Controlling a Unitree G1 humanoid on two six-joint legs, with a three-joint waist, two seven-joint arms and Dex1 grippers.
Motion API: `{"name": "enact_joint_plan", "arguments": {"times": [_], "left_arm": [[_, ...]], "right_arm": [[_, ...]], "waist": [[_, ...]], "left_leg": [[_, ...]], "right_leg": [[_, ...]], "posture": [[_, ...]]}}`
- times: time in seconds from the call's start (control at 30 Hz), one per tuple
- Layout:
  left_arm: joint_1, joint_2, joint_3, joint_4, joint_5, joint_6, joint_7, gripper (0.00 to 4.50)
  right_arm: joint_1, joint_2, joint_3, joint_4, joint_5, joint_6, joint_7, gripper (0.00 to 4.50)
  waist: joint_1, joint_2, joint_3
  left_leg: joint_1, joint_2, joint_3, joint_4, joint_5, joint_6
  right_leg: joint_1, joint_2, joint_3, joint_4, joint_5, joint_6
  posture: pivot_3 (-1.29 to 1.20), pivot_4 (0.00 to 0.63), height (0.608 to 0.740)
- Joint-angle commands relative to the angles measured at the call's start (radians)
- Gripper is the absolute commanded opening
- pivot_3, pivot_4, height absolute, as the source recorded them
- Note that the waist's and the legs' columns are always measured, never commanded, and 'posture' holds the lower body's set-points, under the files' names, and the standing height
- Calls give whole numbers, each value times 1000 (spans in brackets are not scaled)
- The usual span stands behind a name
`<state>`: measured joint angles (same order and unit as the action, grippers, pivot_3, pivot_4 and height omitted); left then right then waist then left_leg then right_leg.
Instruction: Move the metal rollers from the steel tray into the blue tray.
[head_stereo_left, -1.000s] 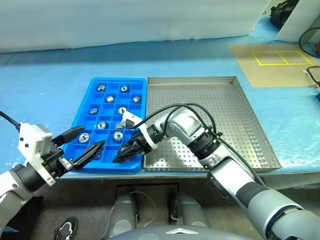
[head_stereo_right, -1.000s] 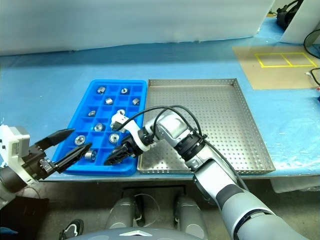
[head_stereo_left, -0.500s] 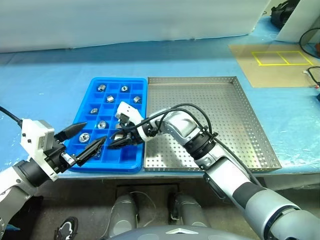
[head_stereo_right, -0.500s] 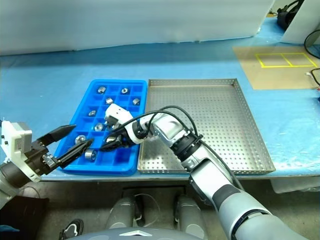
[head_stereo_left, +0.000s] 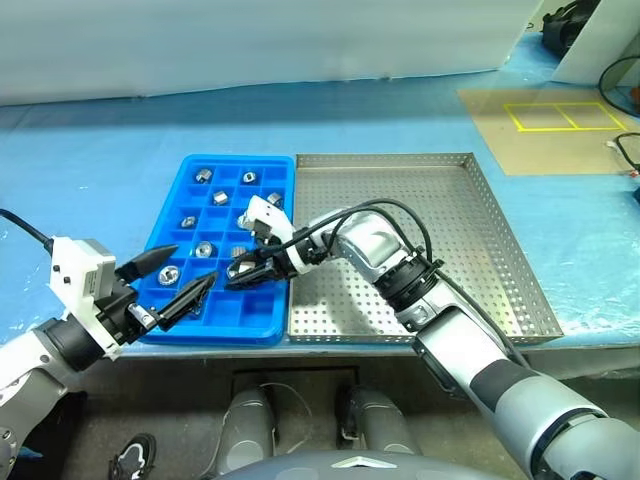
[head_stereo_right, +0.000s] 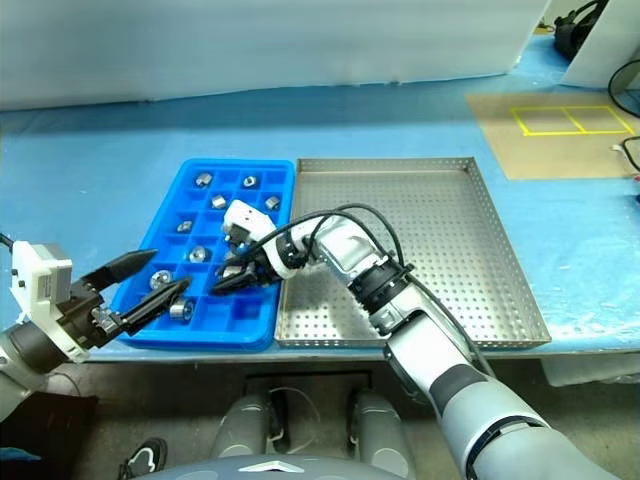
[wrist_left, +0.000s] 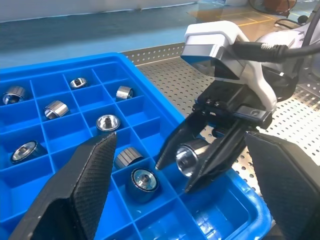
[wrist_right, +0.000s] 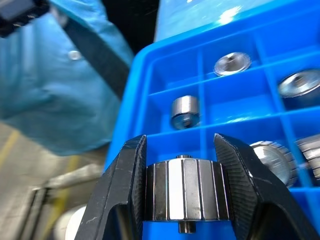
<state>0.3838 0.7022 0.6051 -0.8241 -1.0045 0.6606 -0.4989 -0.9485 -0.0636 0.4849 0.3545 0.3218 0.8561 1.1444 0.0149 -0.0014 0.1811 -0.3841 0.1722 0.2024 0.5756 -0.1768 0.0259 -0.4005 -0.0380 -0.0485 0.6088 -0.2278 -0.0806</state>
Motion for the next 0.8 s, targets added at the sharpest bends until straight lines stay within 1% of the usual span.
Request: {"name": "enact_joint_plan", "arguments": {"times": [0.03,0.23,0.43,0.57,0.6,0.63,0.67,0.7,0.73,0.8], "left_arm": [[0,0,5,-1,2,-25,-9,4306],[-4,3,-8,8,8,-28,-14,4306],[8,-4,-16,0,12,-33,-13,4306],[19,-15,-21,-8,12,-36,-6,4306],[20,-17,-22,-9,13,-37,-6,4306],[21,-18,-22,-10,14,-37,-5,4306],[22,-19,-22,-10,14,-37,-4,4306],[21,-19,-23,-10,13,-38,-3,4306],[20,-19,-24,-9,13,-39,-2,4306],[18,-20,-27,-8,14,-41,0,4306]], "right_arm": [[-32,-14,-24,-94,80,82,80,1679],[-5,14,38,-66,22,138,-13,1679],[-3,4,58,-78,30,195,-18,1679],[7,-11,72,-85,19,175,-10,1679],[9,-14,72,-87,21,172,-6,2414],[10,-16,71,-88,25,173,-3,2633],[11,-17,70,-88,27,174,-1,3043],[10,-17,68,-85,29,176,-2,3298],[8,-16,66,-83,29,180,-4,3739],[-2,-13,64,-72,26,191,-16,4384]], "waist": [[0,0,0],[-1,0,0],[1,0,0],[1,0,0],[1,0,0],[1,0,0],[1,0,0],[1,0,0],[1,0,0],[1,0,0]], "left_leg": [[0,0,0,0,0,0],[1,0,0,0,0,0],[0,0,0,0,0,0],[0,0,0,0,0,0],[1,0,0,0,0,0],[1,0,0,0,0,0],[1,0,0,0,0,0],[1,0,0,0,0,0],[1,0,0,0,0,0],[1,0,0,0,0,0]], "right_leg": [[0,0,0,0,0,0],[0,0,0,0,0,0],[0,0,0,0,-1,1],[0,0,0,0,-1,2],[0,0,0,0,-1,2],[0,0,0,0,-1,2],[0,0,0,0,-1,2],[0,0,0,0,-1,2],[0,0,0,0,-1,2],[1,0,0,0,-1,2]], "posture": [[-162,150,740],[-160,150,740],[-148,150,740],[-144,150,740],[-142,150,740],[-142,150,740],[-141,150,740],[-141,150,740],[-141,150,740],[-141,150,740]]}}
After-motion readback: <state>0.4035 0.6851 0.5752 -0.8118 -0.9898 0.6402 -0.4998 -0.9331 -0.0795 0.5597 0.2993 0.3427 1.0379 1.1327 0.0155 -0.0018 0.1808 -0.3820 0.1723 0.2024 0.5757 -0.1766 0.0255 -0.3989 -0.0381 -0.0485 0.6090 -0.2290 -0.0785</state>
